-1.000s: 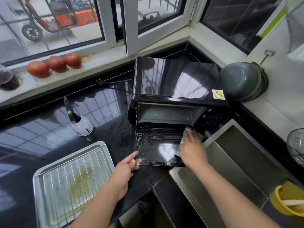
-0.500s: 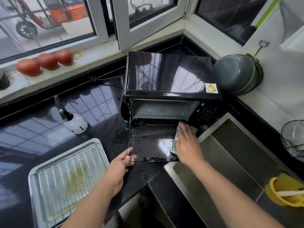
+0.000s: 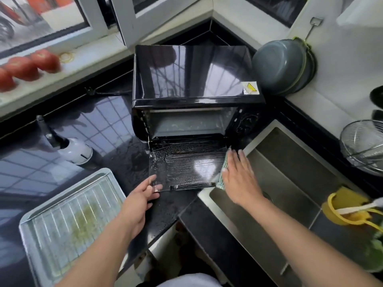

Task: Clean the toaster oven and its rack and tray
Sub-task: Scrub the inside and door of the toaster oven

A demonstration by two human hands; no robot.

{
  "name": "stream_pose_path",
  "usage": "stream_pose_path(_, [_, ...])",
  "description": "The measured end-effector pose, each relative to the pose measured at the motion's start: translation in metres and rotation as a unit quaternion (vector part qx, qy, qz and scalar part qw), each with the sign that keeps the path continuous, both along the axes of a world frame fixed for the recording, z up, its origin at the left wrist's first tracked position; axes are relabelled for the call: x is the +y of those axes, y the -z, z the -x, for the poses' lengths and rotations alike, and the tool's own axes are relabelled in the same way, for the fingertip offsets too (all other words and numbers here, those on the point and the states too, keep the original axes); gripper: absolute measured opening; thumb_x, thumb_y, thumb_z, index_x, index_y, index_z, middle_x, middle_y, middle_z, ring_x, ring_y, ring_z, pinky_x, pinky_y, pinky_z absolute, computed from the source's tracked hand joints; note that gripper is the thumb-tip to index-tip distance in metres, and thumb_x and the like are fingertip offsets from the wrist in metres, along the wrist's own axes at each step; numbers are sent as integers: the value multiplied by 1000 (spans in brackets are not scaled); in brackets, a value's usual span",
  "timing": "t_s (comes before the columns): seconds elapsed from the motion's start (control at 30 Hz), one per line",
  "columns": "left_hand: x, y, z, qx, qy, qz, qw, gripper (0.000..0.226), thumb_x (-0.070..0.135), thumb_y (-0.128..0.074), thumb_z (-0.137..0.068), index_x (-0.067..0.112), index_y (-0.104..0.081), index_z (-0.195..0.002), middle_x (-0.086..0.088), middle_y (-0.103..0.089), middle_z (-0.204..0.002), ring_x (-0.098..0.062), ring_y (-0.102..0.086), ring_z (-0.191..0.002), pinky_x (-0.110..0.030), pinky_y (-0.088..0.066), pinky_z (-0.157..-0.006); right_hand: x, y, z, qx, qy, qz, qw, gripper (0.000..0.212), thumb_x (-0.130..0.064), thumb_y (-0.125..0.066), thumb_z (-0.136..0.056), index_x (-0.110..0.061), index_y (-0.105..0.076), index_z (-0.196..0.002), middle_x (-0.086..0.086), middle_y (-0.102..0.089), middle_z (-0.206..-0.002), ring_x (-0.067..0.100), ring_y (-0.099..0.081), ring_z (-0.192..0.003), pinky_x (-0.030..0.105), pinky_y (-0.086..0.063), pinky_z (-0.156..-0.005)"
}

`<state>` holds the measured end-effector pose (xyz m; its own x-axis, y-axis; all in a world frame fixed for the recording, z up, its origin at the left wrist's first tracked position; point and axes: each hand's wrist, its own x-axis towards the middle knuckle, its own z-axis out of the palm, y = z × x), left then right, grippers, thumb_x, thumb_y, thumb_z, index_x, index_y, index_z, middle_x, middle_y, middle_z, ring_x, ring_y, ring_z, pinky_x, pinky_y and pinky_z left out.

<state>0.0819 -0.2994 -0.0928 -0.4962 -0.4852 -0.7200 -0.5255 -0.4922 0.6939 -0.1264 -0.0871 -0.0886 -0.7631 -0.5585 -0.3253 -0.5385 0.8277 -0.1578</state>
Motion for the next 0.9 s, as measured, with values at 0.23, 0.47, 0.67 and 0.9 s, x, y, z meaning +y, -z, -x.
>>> stream_pose_path(0.23, [-4,7,-3,1,-1,-10,1000,38,18,-38,-112,42,-65,-125,12,-77,-114,-11,-61,-106,-31,-37,-89,-31,-12,-72,3,-134,29,991,70,-47,-19,-105,-13,14,-157,4,24,-162,20,25,-149,41,7,-123])
stream_pose_path(0.47, [0,1,-1,-1,-4,-13,1000,40,16,-38,-111,43,-64,-126,11,-77,-113,-11,-61,-105,-31,-37,-89,7,-16,-38,1,-67,-12,998,69,-52,-9,-104,-13,17,-155,5,28,-161,17,27,-148,40,3,-125])
stream_pose_path(0.67, [2,2,2,-5,0,-9,1000,38,16,-39,-111,41,-62,-128,9,-77,-114,-11,-59,-100,-31,-37,-85,-71,3,13,6,-54,4,999,70,-50,-13,-105,-8,3,-158,12,12,-165,24,13,-152,40,5,-125])
stream_pose_path(0.9, [2,2,4,-8,-5,0,1000,38,17,-39,-112,40,-62,-131,8,-77,-111,-13,-59,-103,-32,-36,-85,-145,4,-52,-28,-207,88,974,64,-41,-19,-106,-11,-1,-159,4,9,-166,19,13,-152,41,2,-125])
